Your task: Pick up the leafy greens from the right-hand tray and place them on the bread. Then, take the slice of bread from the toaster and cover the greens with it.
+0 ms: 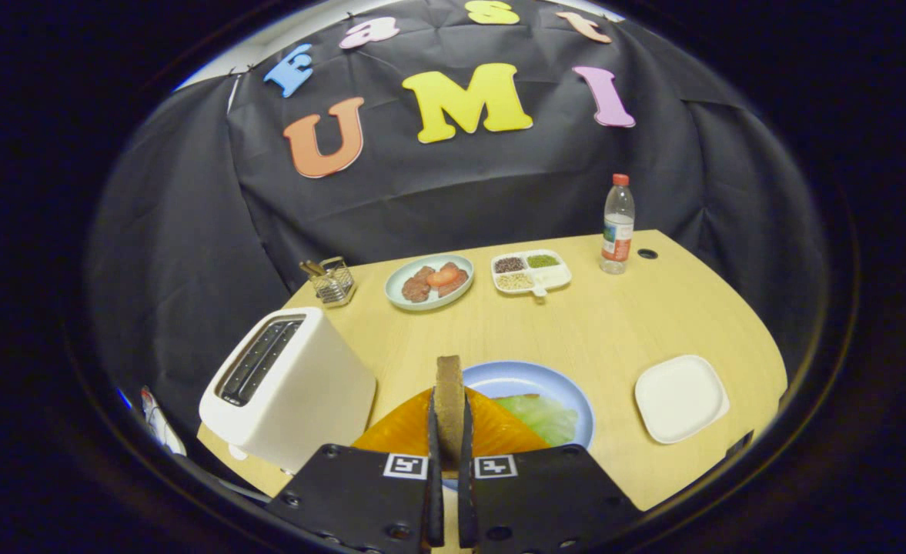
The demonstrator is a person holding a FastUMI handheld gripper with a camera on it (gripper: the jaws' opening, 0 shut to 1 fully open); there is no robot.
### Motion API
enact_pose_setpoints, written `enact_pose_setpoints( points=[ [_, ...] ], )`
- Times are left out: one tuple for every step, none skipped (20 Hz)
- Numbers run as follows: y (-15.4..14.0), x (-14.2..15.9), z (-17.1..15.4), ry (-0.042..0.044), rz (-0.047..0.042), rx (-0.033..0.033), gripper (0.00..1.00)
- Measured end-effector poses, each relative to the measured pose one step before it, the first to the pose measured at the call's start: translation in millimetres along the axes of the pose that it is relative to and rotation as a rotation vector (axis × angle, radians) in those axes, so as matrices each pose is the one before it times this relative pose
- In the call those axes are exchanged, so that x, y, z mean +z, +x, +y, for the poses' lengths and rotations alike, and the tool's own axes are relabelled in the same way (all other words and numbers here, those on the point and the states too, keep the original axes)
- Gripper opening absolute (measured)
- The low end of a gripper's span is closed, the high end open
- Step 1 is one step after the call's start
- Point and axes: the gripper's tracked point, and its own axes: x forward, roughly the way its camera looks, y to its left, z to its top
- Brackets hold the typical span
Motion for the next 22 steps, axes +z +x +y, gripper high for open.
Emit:
enact_pose_setpoints(
  points=[
    [4.62, -2.36, -4.01, 0.01607, 0.00935, 0.00759, 0.07],
    [5.15, -3.62, -4.71, 0.01086, 0.01374, 0.00354, 0.07],
    [5.10, -4.06, -6.11, 0.01000, 0.01546, 0.00192, 0.07],
    [5.84, -5.23, -4.70, 0.00766, 0.01919, 0.00119, 0.07],
    [4.41, -5.94, -7.03, 0.00600, 0.02074, -0.00702, 0.07],
    [4.66, -2.84, -7.23, 0.00678, 0.01448, -0.00592, 0.08],
    [5.11, -4.12, -5.96, 0.00887, 0.01235, -0.00056, 0.07],
    [3.43, -2.24, -6.65, 0.01214, 0.00773, -0.00143, 0.08],
    [3.25, -1.81, -7.03, 0.01717, 0.00613, 0.00163, 0.08],
    [2.51, -1.56, -4.71, 0.01779, 0.00765, 0.00872, 0.08],
    [2.48, -1.27, -4.61, 0.01552, 0.00661, 0.00779, 0.07],
    [2.45, -0.41, -5.29, 0.01299, 0.00626, 0.00169, 0.08],
    [2.52, -1.32, -5.84, 0.01216, -0.00143, -0.00129, 0.08],
    [1.90, -1.80, -3.71, 0.01055, 0.00248, 0.00338, 0.23],
    [3.60, -0.34, -9.75, 0.00571, -0.01070, -0.03293, 0.23],
    [2.17, -2.40, -4.72, 0.00125, 0.00742, -0.00468, 0.40],
    [0.99, -3.00, 3.38, -0.00542, 0.00112, 0.01188, 0.58],
    [-2.09, 1.56, -0.51, -0.00629, -0.01818, 0.00425, 0.60],
    [-4.32, 4.92, 4.51, -0.00484, -0.02627, 0.02415, 0.63],
    [-2.07, 6.17, 3.47, 0.00089, -0.03401, 0.02533, 0.74],
    [-3.82, 3.35, -4.55, 0.01259, -0.02676, -0.01836, 0.85],
    [-6.88, 1.74, -5.29, -0.00052, -0.01445, -0.02752, 0.96]
  ],
)
